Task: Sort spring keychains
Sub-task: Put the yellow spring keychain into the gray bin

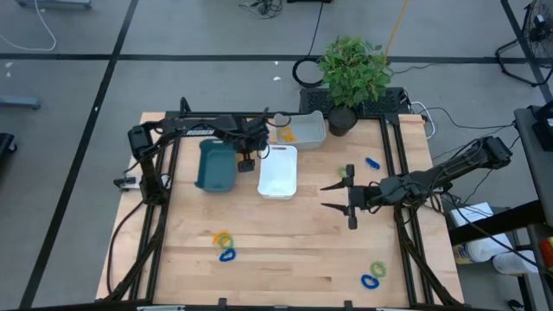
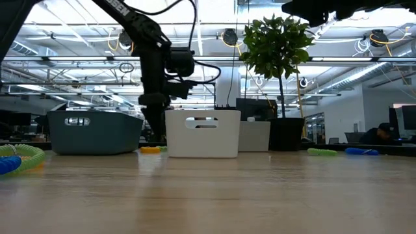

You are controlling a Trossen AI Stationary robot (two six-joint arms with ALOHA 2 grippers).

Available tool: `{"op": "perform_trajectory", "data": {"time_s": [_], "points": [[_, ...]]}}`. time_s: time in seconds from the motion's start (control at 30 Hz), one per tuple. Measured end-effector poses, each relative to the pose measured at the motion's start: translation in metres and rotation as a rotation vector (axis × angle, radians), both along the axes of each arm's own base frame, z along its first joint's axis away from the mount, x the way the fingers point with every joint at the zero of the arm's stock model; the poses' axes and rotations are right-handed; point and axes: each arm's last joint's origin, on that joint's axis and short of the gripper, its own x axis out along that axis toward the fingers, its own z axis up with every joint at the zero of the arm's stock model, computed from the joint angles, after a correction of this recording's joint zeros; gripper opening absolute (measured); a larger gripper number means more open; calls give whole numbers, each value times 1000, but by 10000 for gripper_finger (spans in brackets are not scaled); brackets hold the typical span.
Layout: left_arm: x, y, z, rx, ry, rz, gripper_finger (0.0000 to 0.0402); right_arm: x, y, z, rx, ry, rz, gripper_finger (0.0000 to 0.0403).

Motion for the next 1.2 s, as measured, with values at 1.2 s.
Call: {"op": "perform_trajectory", "data": {"time_s": [1.2], "points": [[1,3,-32,-123,283,290,378,-2,-1,0,40,-22,-1,183]]}}
